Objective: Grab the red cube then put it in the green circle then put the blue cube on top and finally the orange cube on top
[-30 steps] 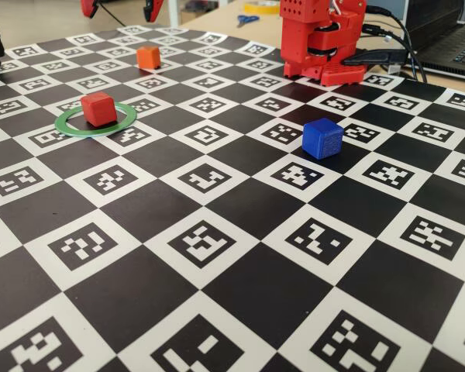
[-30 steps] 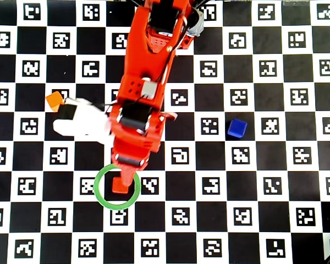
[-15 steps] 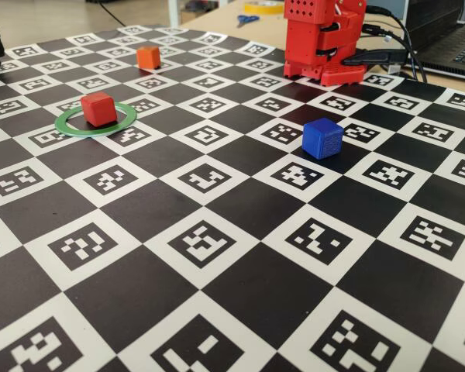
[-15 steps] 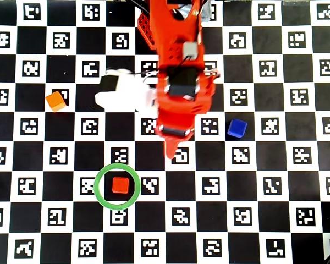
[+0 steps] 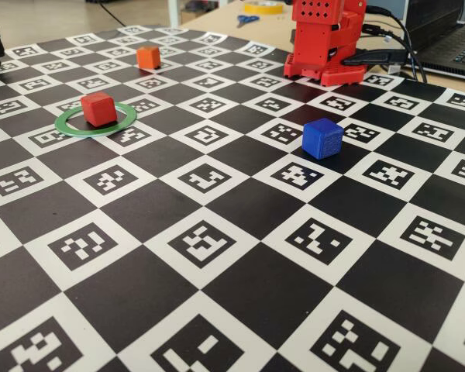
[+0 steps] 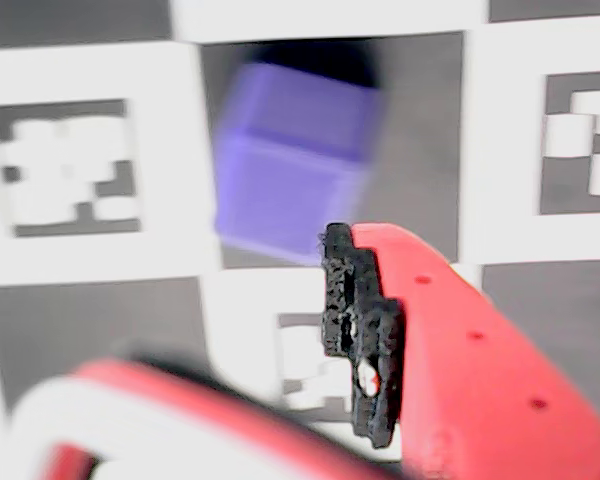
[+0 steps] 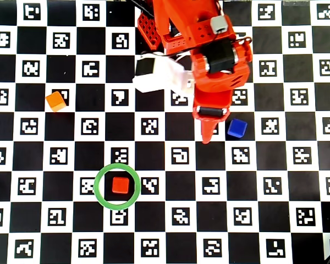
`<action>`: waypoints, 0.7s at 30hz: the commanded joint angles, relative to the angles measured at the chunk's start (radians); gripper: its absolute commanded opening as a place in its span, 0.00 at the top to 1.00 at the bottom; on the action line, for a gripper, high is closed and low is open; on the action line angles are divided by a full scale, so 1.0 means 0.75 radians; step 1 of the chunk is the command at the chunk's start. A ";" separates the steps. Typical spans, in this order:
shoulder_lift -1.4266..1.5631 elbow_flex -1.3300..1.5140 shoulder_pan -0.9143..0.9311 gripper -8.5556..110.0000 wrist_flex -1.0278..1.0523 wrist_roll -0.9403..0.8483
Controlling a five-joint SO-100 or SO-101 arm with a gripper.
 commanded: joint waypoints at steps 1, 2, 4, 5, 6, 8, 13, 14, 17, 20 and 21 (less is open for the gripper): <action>0.098 0.059 -0.074 0.61 -0.086 0.102; 0.098 0.088 -0.088 0.61 -0.119 0.119; 0.096 0.141 -0.119 0.60 -0.176 0.139; 0.094 0.166 -0.135 0.60 -0.202 0.147; 0.090 0.186 -0.149 0.60 -0.227 0.153; 0.080 0.221 -0.182 0.60 -0.266 0.178; 0.027 0.250 -0.254 0.60 -0.335 0.237; 0.014 0.252 -0.264 0.60 -0.346 0.245; -0.025 0.264 -0.274 0.60 -0.389 0.262; -0.072 0.278 -0.276 0.60 -0.454 0.272; -0.090 0.282 -0.276 0.60 -0.475 0.278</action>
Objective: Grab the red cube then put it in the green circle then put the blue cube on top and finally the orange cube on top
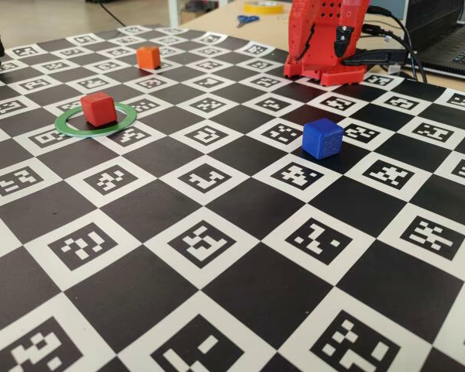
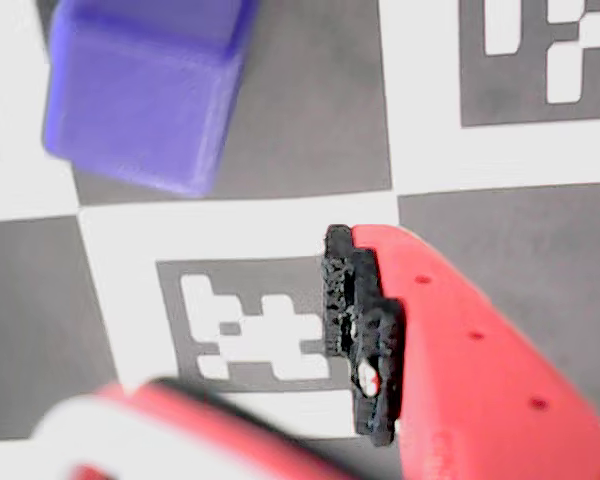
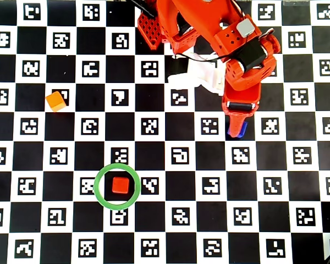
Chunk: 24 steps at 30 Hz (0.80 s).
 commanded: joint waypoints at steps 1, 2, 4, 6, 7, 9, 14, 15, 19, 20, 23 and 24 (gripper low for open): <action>-0.031 -0.008 -0.008 0.60 -0.076 0.016; -0.049 -0.008 -0.008 0.60 -0.094 0.022; -0.090 -0.006 -0.008 0.60 -0.137 0.037; -0.127 -0.002 -0.006 0.60 -0.174 0.045; -0.147 0.000 -0.006 0.60 -0.186 0.047; -0.178 0.002 -0.008 0.60 -0.211 0.051; -0.241 0.031 -0.012 0.60 -0.272 0.061; -0.256 0.037 -0.012 0.60 -0.284 0.061; -0.303 0.080 -0.016 0.60 -0.344 0.078; -0.313 0.086 -0.018 0.60 -0.358 0.084; -0.350 0.092 -0.045 0.60 -0.397 0.098; -0.360 0.092 -0.057 0.61 -0.409 0.102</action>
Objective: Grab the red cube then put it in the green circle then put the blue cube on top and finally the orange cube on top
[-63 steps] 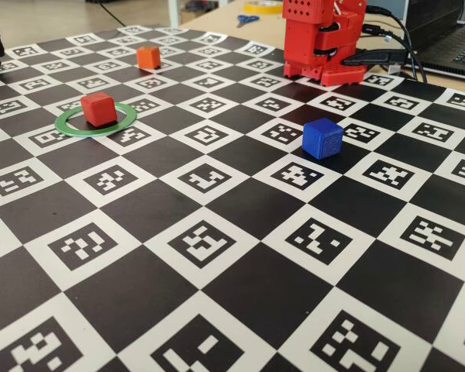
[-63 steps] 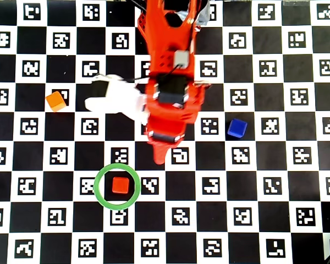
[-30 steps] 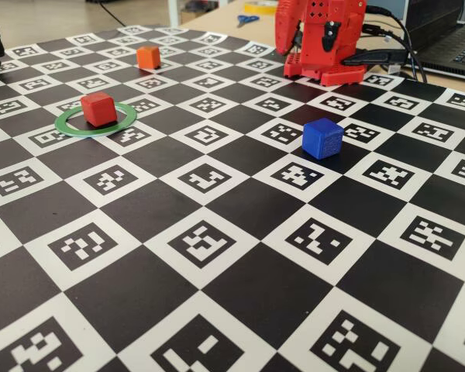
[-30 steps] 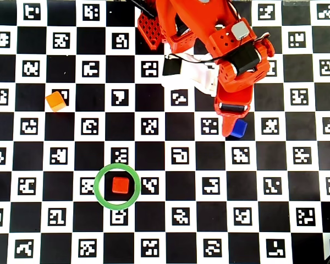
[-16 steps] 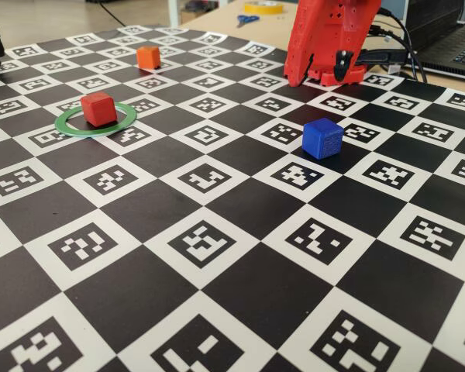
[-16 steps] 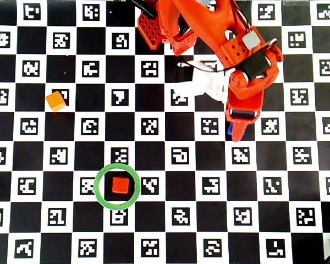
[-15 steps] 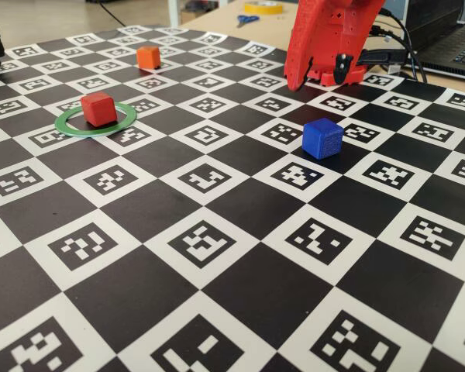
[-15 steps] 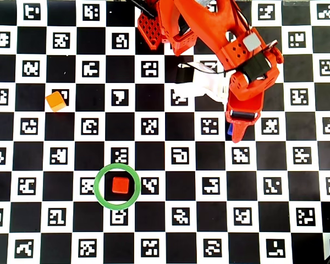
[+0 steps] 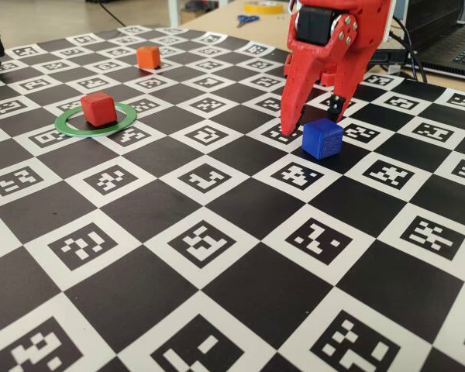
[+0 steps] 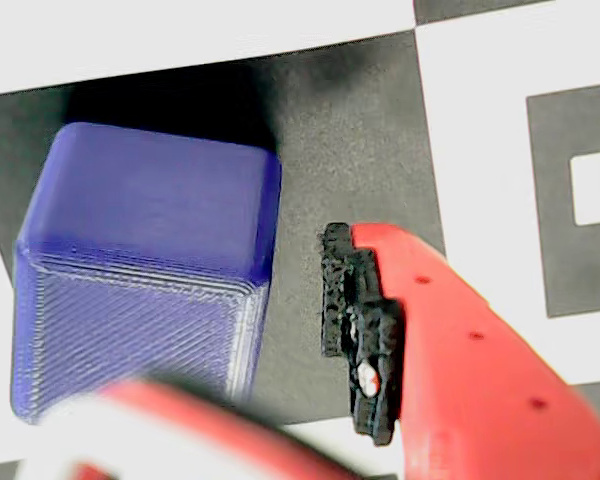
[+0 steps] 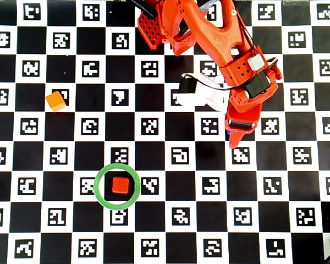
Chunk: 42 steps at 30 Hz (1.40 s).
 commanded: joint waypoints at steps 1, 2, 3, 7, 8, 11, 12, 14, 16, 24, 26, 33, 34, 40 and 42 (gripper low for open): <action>-0.002 -0.016 -0.049 0.61 -0.045 0.012; -0.012 -0.020 -0.061 0.61 -0.055 0.016; -0.022 -0.025 -0.070 0.61 -0.065 0.018; -0.061 -0.047 -0.072 0.61 -0.090 0.016; -0.074 -0.055 -0.063 0.61 -0.090 0.016; -0.092 -0.072 -0.045 0.61 -0.090 0.008; -0.098 -0.076 -0.039 0.61 -0.092 0.004; -0.104 -0.082 -0.022 0.61 -0.096 -0.002; -0.106 -0.090 0.000 0.61 -0.098 -0.010; -0.102 -0.108 0.045 0.63 -0.100 -0.020; -0.102 -0.108 0.045 0.63 -0.100 -0.014; -0.112 -0.110 0.043 0.70 -0.110 -0.010; -0.115 -0.110 0.041 0.72 -0.110 -0.002; -0.117 -0.112 0.045 0.83 -0.106 0.002; -0.117 -0.117 0.045 0.86 -0.102 0.006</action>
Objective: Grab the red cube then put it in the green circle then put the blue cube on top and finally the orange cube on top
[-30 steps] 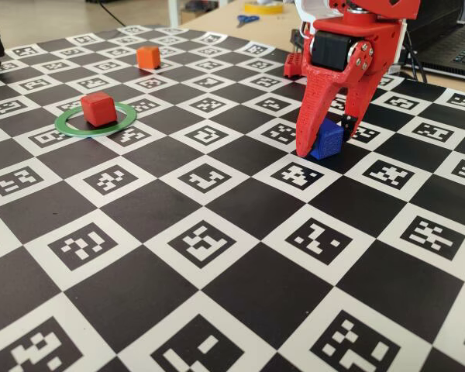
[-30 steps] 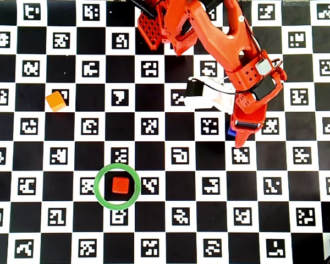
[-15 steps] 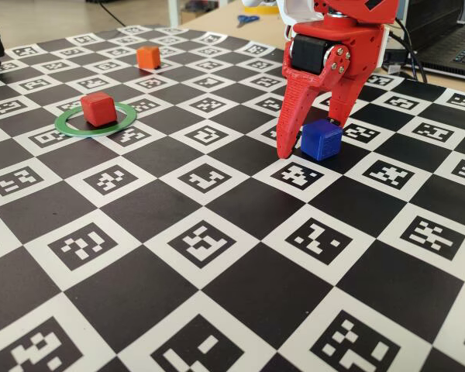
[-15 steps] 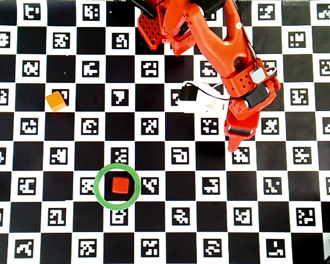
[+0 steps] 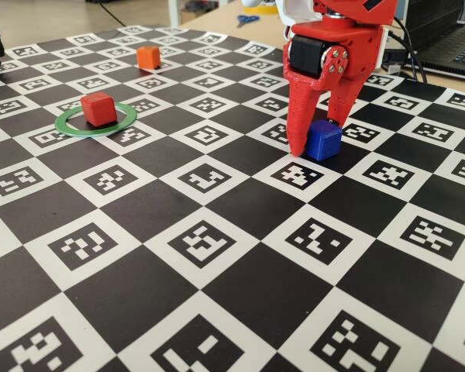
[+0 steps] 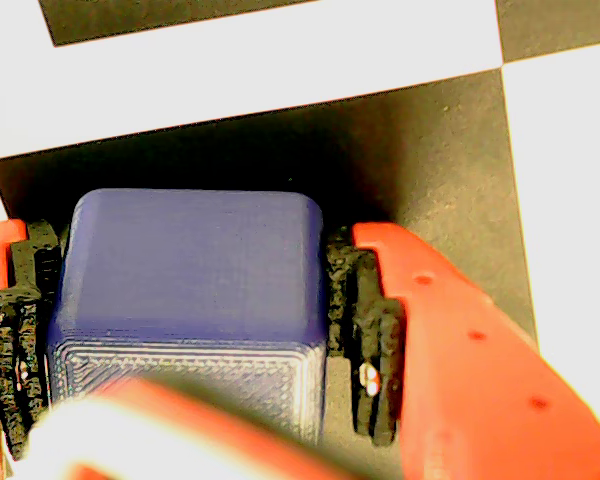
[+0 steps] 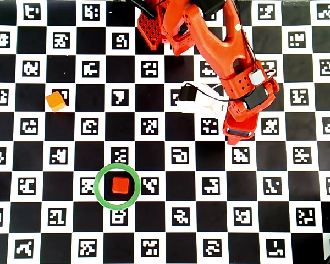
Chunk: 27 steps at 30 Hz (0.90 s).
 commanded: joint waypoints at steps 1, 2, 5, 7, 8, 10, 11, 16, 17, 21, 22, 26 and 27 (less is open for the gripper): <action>0.012 -0.082 0.006 0.88 -0.010 0.004; 0.014 -0.082 0.006 0.89 -0.008 0.006; 0.027 -0.086 0.010 0.90 0.008 0.004; 0.039 -0.096 0.014 0.90 0.035 0.004; 0.045 -0.102 0.016 0.90 0.049 0.004; 0.061 -0.117 0.020 0.90 0.084 -0.006; 0.072 -0.129 0.025 0.90 0.108 -0.014; 0.117 -0.235 0.074 0.91 0.278 -0.074; 0.127 -0.254 0.088 0.91 0.305 -0.082; 0.180 -0.315 0.170 0.91 0.409 -0.129; 0.194 -0.327 0.194 0.91 0.432 -0.143; 0.235 -0.382 0.292 0.92 0.544 -0.215; 0.241 -0.399 0.323 0.92 0.577 -0.233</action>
